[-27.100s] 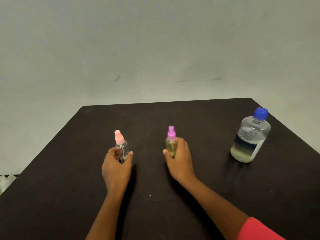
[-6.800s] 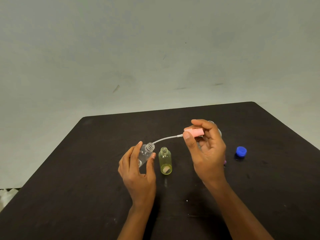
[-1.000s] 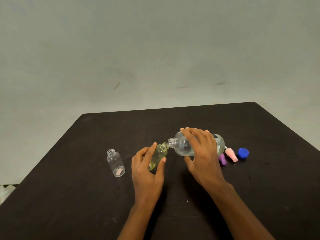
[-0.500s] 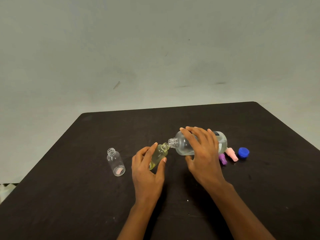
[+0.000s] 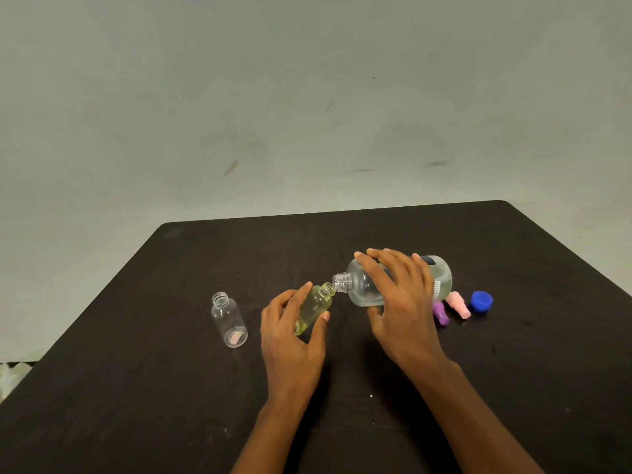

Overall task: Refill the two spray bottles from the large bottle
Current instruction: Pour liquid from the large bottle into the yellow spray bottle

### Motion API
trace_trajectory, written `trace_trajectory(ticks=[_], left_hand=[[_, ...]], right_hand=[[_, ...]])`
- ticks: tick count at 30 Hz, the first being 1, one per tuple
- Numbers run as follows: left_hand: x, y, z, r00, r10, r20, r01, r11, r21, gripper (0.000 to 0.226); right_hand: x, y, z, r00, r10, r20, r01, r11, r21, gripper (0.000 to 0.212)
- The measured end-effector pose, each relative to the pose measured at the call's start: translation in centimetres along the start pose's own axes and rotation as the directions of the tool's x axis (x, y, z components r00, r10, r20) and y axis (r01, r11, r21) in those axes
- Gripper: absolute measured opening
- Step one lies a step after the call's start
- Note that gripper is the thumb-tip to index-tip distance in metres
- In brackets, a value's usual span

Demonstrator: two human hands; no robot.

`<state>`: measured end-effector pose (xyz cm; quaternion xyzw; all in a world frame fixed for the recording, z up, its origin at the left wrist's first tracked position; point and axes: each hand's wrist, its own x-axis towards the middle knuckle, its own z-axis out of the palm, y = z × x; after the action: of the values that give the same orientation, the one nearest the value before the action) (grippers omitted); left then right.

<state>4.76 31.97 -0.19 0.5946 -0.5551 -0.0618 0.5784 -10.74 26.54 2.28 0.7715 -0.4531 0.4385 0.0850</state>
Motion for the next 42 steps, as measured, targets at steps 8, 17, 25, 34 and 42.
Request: trace_trajectory(ticks=[8, 17, 25, 34, 42], left_hand=[[0.03, 0.02, -0.06, 1.000, 0.004, -0.004, -0.004, 1.000, -0.006, 0.046], [0.01, -0.01, -0.06, 1.000, 0.003, 0.003, -0.003, 1.000, 0.001, 0.046], [-0.07, -0.10, -0.09, 1.000, 0.004, 0.006, -0.004, 1.000, -0.003, 0.047], [-0.03, 0.02, -0.02, 1.000, 0.013, -0.009, -0.013, 1.000, 0.003, 0.046], [-0.08, -0.06, -0.07, 1.000, 0.009, -0.003, -0.009, 1.000, 0.008, 0.047]], right_hand=[[0.03, -0.12, -0.08, 1.000, -0.001, 0.005, 0.001, 1.000, -0.006, 0.093], [-0.03, -0.11, -0.08, 1.000, -0.009, -0.010, 0.009, 1.000, -0.015, 0.089], [-0.01, -0.18, -0.15, 1.000, -0.011, -0.009, 0.011, 1.000, -0.016, 0.089], [0.02, -0.24, -0.26, 1.000, -0.015, -0.012, 0.015, 1.000, -0.018, 0.089], [0.00, -0.20, -0.18, 1.000, -0.017, -0.018, 0.016, 1.000, -0.021, 0.088]])
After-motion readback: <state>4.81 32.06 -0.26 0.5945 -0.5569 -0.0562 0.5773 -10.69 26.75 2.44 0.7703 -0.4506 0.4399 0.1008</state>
